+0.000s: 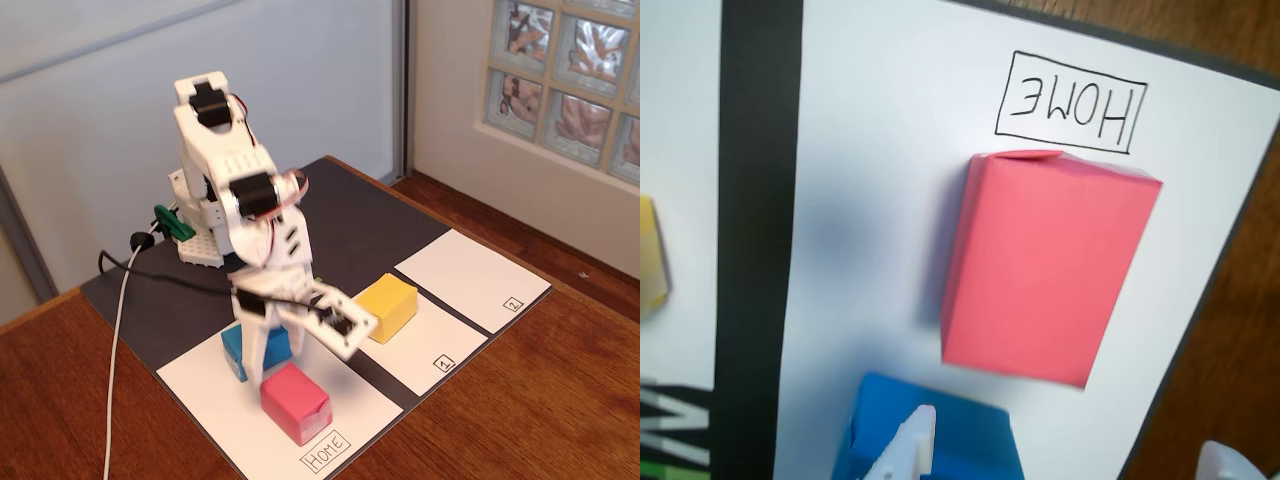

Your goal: Move box red to zone 2

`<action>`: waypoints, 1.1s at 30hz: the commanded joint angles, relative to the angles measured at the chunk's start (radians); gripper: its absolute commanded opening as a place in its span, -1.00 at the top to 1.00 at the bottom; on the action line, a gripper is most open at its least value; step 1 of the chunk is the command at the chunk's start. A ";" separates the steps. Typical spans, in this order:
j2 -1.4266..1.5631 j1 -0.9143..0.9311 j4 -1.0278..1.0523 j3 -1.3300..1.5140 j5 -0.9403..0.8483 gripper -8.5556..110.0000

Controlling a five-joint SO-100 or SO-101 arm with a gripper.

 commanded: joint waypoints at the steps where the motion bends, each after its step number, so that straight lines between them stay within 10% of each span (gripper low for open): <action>1: 0.118 -0.017 0.052 -0.044 0.008 0.34; 33: -0.287 -0.044 -0.270 -0.086 0.021 0.17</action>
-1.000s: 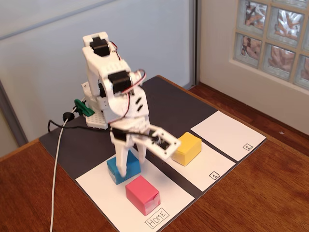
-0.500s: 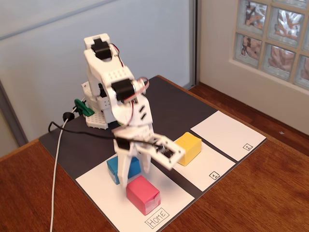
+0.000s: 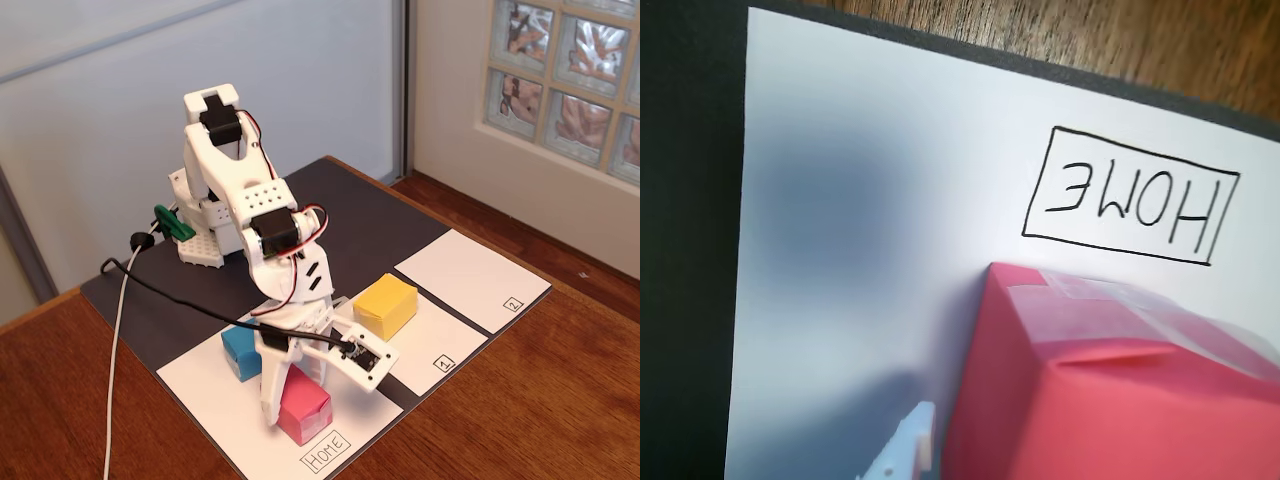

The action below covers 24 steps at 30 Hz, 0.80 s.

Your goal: Move box red to zone 2

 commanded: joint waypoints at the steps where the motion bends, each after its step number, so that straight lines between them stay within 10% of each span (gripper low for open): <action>1: -0.003 -0.006 -0.018 -0.049 0.002 0.17; 24: -0.023 0.040 -0.015 -0.043 -0.006 0.86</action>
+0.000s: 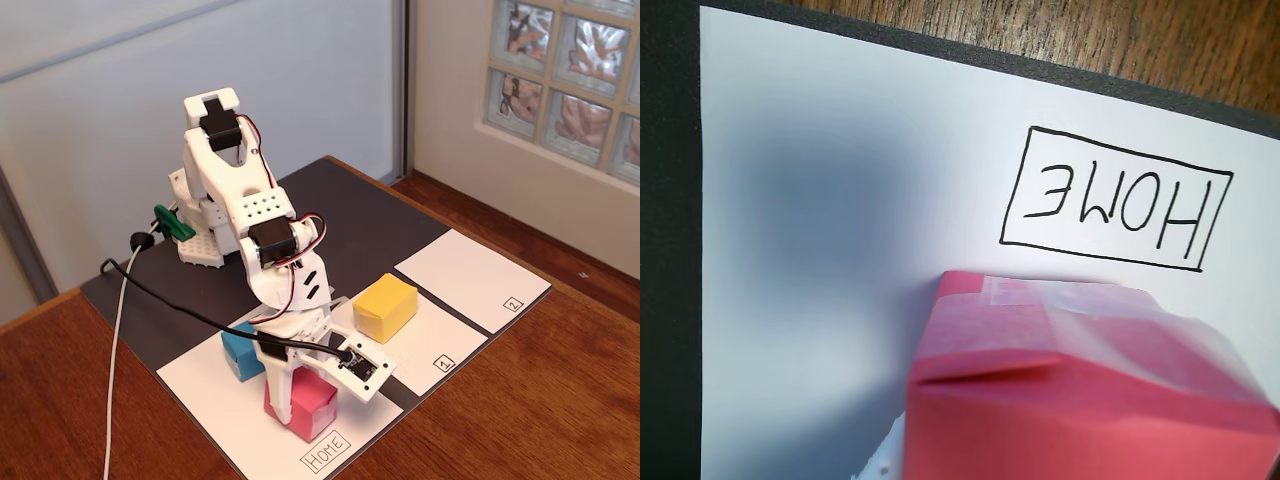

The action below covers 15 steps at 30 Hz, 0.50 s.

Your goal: Move box red to zone 2

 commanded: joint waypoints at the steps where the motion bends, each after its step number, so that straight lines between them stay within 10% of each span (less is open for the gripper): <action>1: 0.018 0.017 0.006 -0.028 -0.008 0.86; 15: 0.305 0.012 0.308 -0.041 -0.023 0.87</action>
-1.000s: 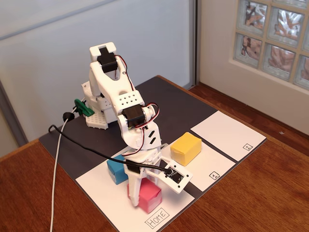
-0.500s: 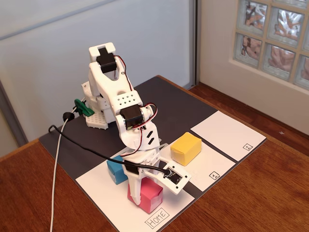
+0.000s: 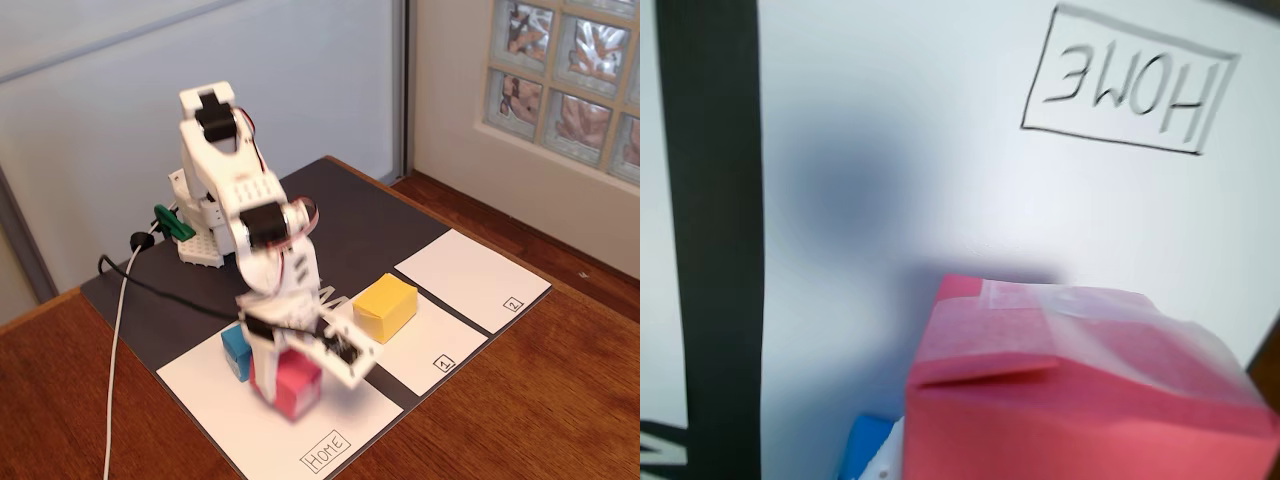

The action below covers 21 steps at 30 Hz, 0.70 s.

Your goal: Move box red to zone 2

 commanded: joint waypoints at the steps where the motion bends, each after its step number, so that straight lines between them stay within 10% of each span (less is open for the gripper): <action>1: 0.144 -0.002 0.080 -0.043 -0.011 0.87; 21: 0.514 -0.178 0.497 -0.124 0.040 0.86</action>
